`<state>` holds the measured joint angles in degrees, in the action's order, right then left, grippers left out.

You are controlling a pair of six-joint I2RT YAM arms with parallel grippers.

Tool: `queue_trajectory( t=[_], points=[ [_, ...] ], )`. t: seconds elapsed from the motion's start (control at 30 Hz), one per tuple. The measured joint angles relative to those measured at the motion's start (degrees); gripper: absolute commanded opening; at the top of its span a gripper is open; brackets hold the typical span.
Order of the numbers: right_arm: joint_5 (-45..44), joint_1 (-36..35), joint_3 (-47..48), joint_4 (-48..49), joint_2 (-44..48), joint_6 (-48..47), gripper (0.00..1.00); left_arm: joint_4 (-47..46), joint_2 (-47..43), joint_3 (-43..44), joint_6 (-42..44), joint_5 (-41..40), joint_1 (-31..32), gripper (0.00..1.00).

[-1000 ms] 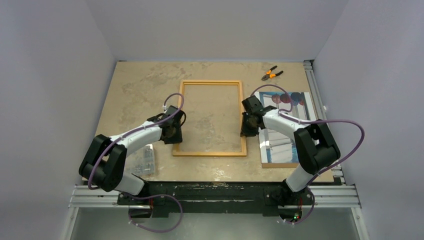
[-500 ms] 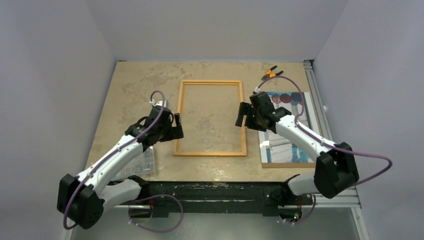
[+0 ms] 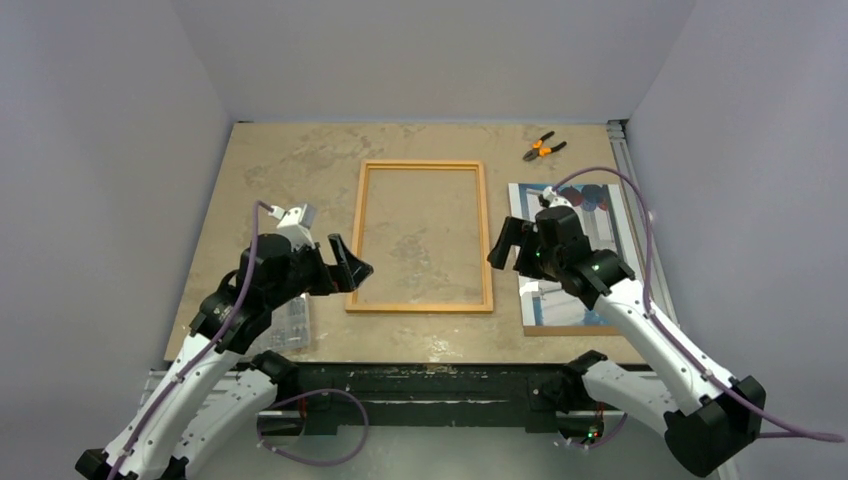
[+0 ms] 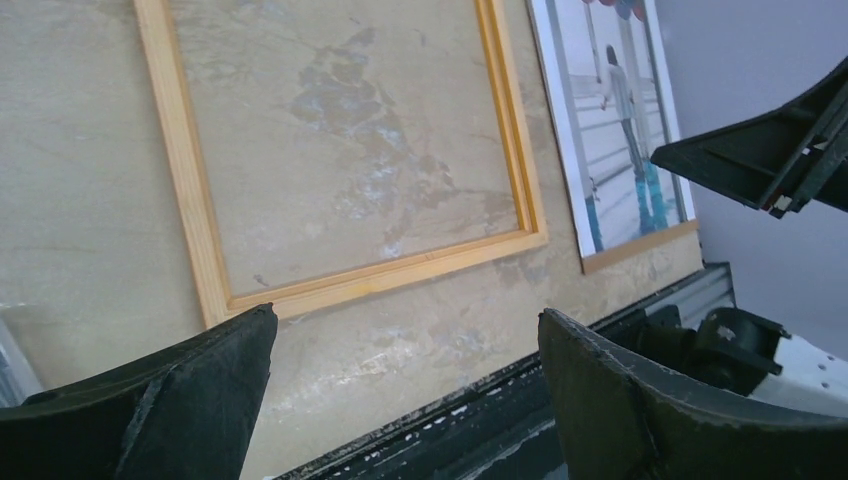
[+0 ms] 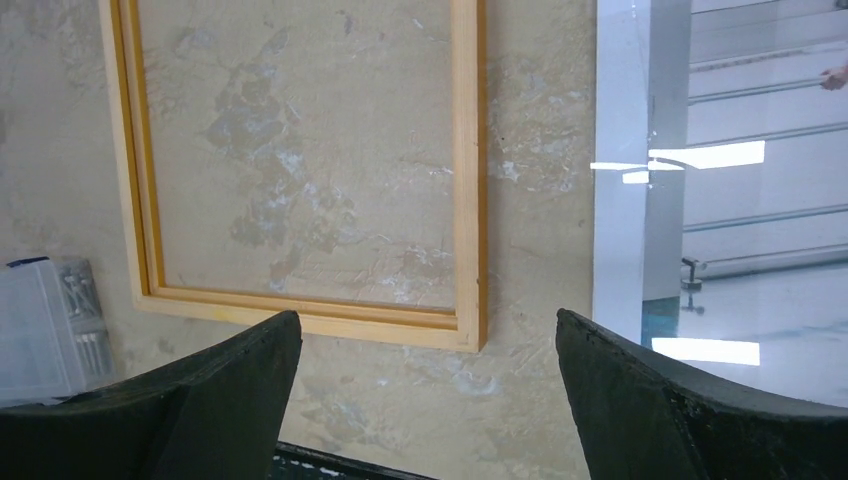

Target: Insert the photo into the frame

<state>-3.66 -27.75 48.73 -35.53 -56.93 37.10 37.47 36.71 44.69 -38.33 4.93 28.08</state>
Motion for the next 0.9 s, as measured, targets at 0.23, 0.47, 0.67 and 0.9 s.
queue_trajectory(
  t=[0.23, 0.47, 0.67, 0.9],
  points=[
    [-5.4, 0.0, -0.2, -5.51, 3.13, 0.72, 0.97, -2.29, 0.33, -0.02, 0.02, 8.59, 0.0, 1.0],
    [-10.12, 0.39, -0.92, -6.95, -5.77, 0.07, 0.98, -8.2, 4.59, -0.85, -0.15, 13.73, 0.02, 1.0],
    [-8.81, 3.63, -2.19, -5.57, -14.53, -0.59, 0.98, -14.1, 7.74, -6.23, -2.49, 16.22, 1.25, 1.0],
    [-2.36, 15.1, -5.14, -2.27, -14.25, -2.01, 0.98, -19.1, 13.22, -6.82, -4.61, 16.55, 6.49, 1.0]
  ],
)
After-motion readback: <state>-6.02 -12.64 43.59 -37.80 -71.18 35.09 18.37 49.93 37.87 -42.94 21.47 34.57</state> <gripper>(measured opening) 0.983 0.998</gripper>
